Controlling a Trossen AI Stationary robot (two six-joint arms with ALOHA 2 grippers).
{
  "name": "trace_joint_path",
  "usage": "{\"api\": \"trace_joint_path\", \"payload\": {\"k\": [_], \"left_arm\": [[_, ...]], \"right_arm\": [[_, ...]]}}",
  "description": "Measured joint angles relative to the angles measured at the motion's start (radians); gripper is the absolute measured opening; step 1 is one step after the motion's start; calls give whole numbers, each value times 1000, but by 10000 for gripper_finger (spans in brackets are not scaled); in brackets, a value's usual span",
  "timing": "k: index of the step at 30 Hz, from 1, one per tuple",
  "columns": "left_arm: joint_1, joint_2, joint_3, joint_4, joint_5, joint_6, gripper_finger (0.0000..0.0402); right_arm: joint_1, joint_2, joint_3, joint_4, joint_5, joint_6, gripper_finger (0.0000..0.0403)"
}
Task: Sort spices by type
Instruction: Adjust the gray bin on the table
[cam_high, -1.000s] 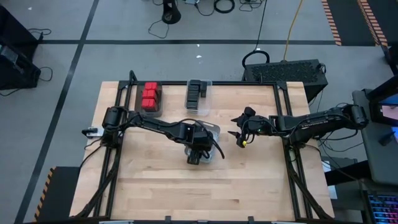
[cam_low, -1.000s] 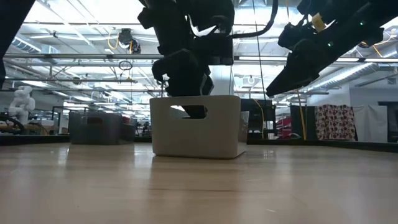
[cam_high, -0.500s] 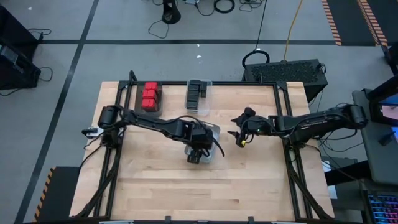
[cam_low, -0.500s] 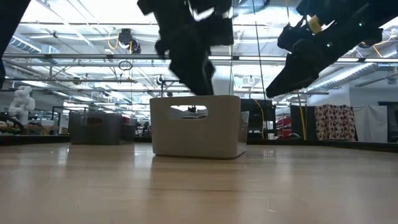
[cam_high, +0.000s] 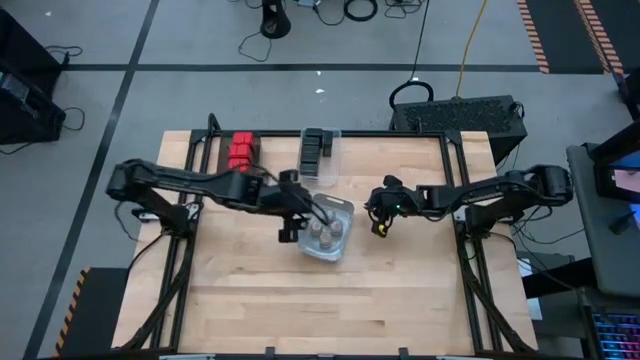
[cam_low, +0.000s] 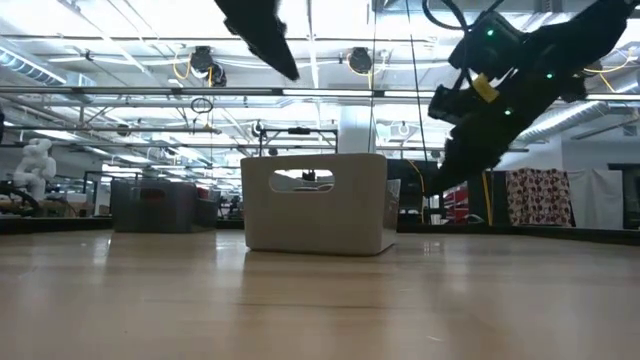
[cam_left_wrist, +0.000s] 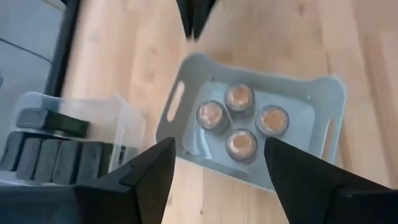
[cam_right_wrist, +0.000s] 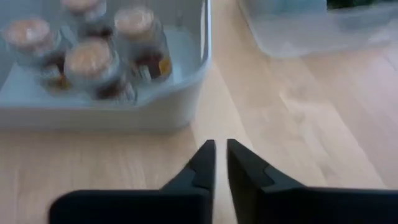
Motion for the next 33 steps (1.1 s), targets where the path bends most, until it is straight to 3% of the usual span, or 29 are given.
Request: {"api": "trace_joint_path", "payload": {"k": [2, 13, 33], "left_arm": [[0, -66, -63, 65, -3, -11, 246], [0, -281, -363, 290, -19, -74, 241], [0, -302, -417, 312, -19, -58, 241]], "right_arm": [[-2, 25, 0, 56, 0, -18, 10], [-1, 146, 0, 209, -52, 8, 1], [-2, 206, 0, 426, -51, 32, 0]]}}
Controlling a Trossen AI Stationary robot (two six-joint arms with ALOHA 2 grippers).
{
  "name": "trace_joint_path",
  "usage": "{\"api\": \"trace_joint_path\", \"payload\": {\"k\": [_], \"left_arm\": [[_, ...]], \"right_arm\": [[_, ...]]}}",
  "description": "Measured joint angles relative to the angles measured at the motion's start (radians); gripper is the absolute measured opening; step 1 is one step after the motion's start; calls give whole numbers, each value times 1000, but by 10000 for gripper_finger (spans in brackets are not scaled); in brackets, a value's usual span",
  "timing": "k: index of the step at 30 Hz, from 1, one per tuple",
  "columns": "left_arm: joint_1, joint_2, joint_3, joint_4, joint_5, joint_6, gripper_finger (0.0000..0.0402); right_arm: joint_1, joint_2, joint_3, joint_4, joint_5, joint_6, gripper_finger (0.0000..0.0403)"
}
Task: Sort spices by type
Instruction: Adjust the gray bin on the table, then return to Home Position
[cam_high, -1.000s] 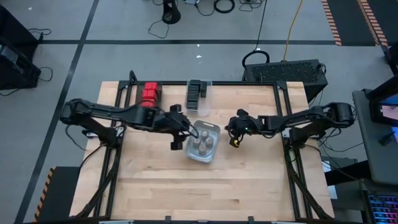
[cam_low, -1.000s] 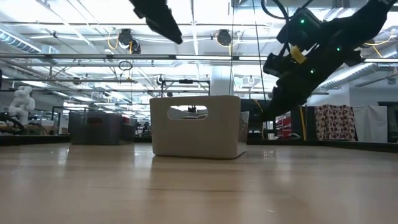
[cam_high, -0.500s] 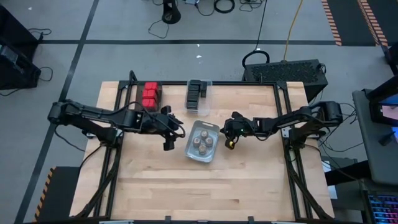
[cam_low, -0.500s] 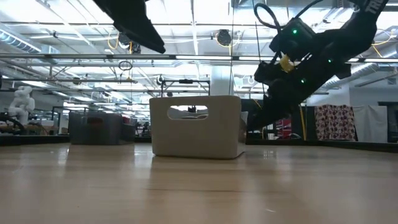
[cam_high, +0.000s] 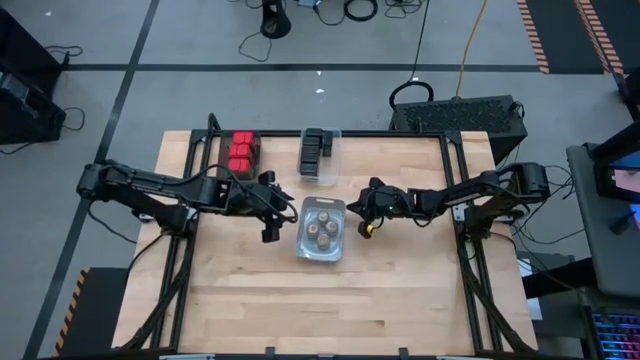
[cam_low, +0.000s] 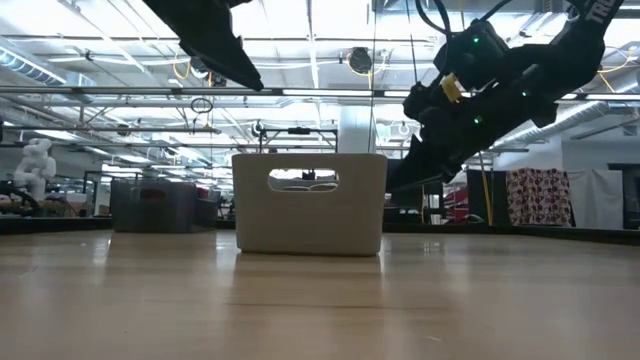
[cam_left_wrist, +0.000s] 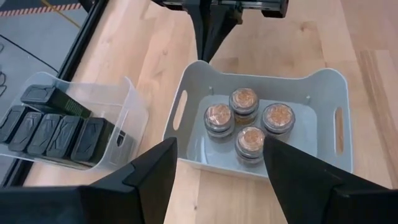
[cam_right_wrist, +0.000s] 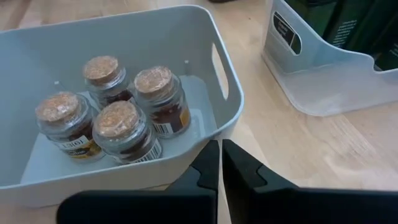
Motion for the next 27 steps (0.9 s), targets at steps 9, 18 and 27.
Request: {"api": "trace_joint_path", "payload": {"k": [9, 18, 27], "left_arm": [[0, 0, 0, 2, 3, 3, 241], [0, 0, 0, 23, 4, 6, 241], [-23, -102, -1, 26, -33, 26, 241]], "right_arm": [[0, 40, 1, 56, 1, 7, 0], [0, 54, 1, 112, -3, -23, 0], [6, -105, 12, -21, -4, -38, 0]]}}
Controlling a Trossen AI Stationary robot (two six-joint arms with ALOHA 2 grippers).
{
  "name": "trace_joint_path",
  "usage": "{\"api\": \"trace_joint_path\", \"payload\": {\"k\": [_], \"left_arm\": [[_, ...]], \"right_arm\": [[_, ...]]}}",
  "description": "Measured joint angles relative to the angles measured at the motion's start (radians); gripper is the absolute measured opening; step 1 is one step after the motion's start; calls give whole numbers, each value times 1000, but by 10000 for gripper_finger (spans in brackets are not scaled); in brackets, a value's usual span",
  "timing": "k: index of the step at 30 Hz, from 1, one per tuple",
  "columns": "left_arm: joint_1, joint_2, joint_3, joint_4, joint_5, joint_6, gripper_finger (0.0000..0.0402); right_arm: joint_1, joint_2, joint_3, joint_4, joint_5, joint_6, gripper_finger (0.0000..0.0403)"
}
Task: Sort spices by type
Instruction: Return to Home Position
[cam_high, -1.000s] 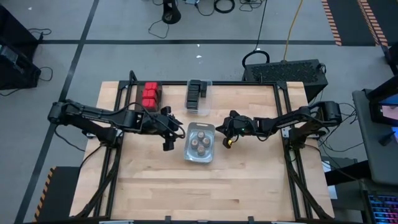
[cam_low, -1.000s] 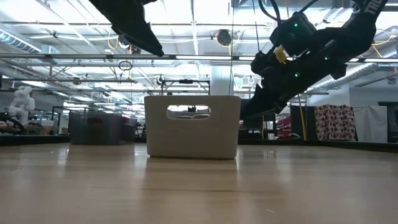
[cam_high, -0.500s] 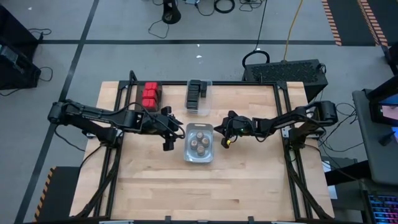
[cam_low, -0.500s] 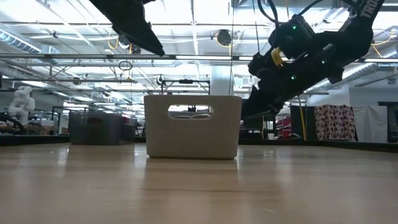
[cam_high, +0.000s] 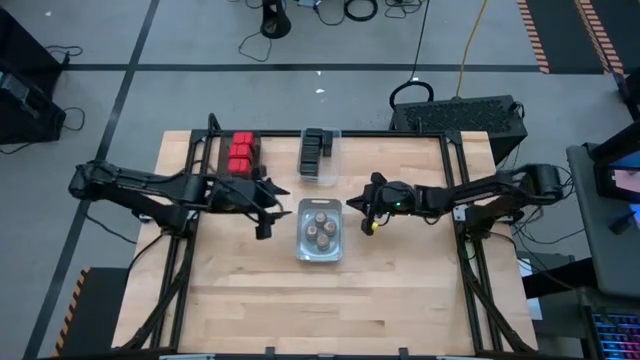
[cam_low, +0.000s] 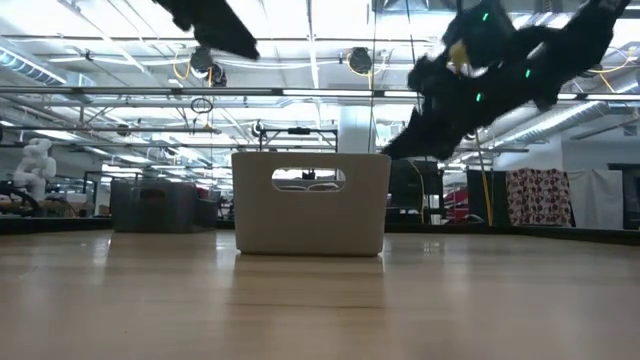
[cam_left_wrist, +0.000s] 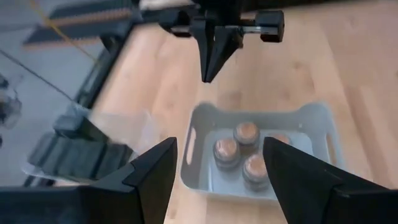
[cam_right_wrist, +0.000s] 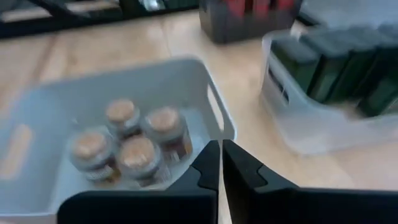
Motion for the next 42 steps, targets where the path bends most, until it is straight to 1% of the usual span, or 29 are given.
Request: {"api": "trace_joint_path", "payload": {"k": [3, 6, 11, 16, 20, 21, 24, 28, 31, 37, 39, 42], "left_arm": [[-19, -73, -26, 45, -13, 13, 241], [-35, -157, -93, 100, -13, 23, 241], [-48, -321, -279, 258, -14, 3, 241], [-50, -473, -455, 390, -8, -24, 241], [-50, -577, -565, 433, 0, -49, 241], [-50, -598, -590, 446, 0, -50, 241], [-50, -662, -675, 493, 1, -70, 241], [-48, -721, -773, 576, 3, -77, 241], [-48, -758, -802, 584, 4, -99, 241], [-47, -820, -838, 582, -9, -98, 241], [-47, -835, -846, 580, -10, -96, 241], [-46, -849, -846, 577, -13, -76, 241]], "right_arm": [[23, -104, 23, -75, 2, 0, 0], [61, -209, 47, -157, 0, 0, 0], [124, -374, 58, -250, 8, -10, 0], [151, -515, 58, -372, 15, -9, 0], [168, -596, 47, -479, 96, 6, 0], [169, -615, 31, -486, 114, 9, 0], [168, -667, -47, -436, 116, 24, 0], [165, -731, -188, -294, 111, 61, 0], [150, -780, -261, -244, 109, 75, 0], [112, -878, -338, -253, 102, 74, 0], [93, -910, -351, -279, 59, 74, 0], [67, -956, -360, -304, -80, 76, 0]]}}
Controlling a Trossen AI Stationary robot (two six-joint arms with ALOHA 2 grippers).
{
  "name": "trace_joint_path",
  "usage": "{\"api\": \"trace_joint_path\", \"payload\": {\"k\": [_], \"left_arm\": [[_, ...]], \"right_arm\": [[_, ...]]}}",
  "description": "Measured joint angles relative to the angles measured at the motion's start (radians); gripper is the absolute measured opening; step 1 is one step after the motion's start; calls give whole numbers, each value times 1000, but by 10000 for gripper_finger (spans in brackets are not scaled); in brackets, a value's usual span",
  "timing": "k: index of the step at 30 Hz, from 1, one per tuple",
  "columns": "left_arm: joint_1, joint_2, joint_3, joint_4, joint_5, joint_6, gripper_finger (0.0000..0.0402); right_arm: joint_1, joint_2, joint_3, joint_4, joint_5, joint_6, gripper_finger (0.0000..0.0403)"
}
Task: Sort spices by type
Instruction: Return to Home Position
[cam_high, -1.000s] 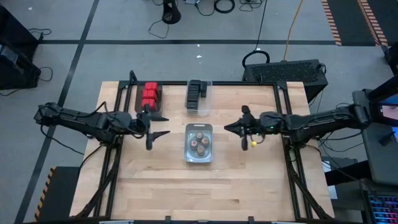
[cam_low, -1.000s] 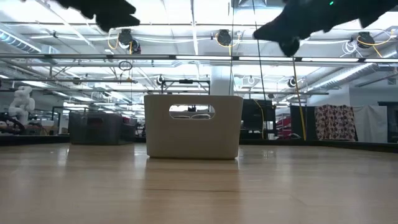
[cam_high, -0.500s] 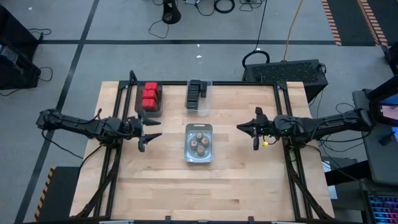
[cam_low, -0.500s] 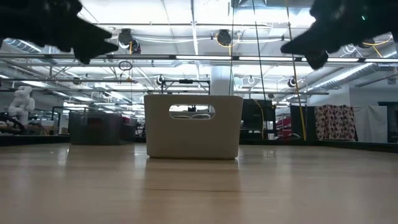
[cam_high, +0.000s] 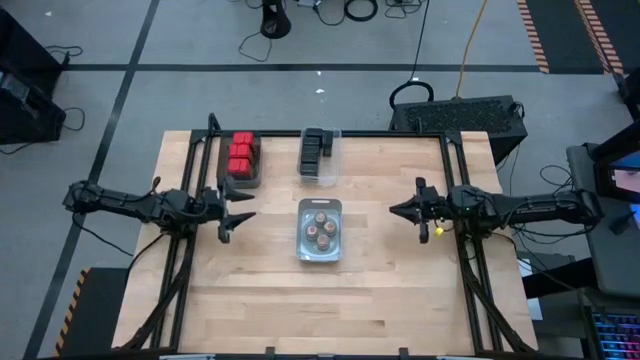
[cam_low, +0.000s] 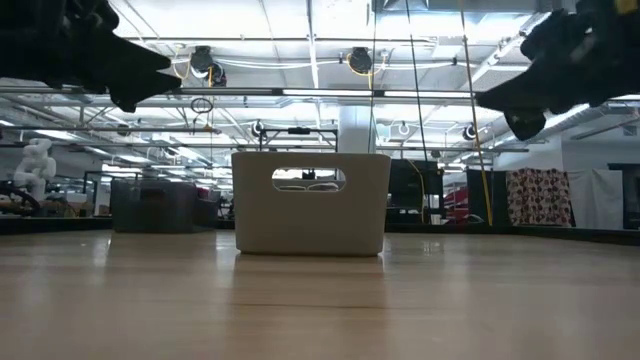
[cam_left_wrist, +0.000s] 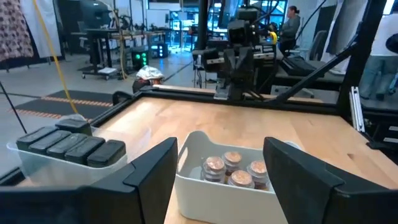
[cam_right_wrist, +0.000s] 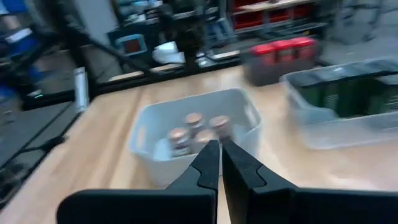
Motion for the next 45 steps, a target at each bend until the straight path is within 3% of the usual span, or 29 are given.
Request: {"api": "trace_joint_path", "payload": {"k": [2, 7, 15, 25, 45], "left_arm": [[8, -8, 0, 0, 0, 8, 241], [53, -9, 0, -21, 5, 1, 241], [93, -9, 0, -30, 107, -50, 241], [93, -7, 0, -28, 107, -142, 241], [93, -7, 0, -28, 78, -151, 241]], "right_arm": [[-8, -23, -7, -32, -32, 10, 0], [-40, -76, -79, -58, 9, 23, 0], [-71, -138, -147, -72, 12, 76, 0], [-71, -141, -146, -100, 81, -65, 0], [-71, -140, -145, -108, 80, -5, 0]]}}
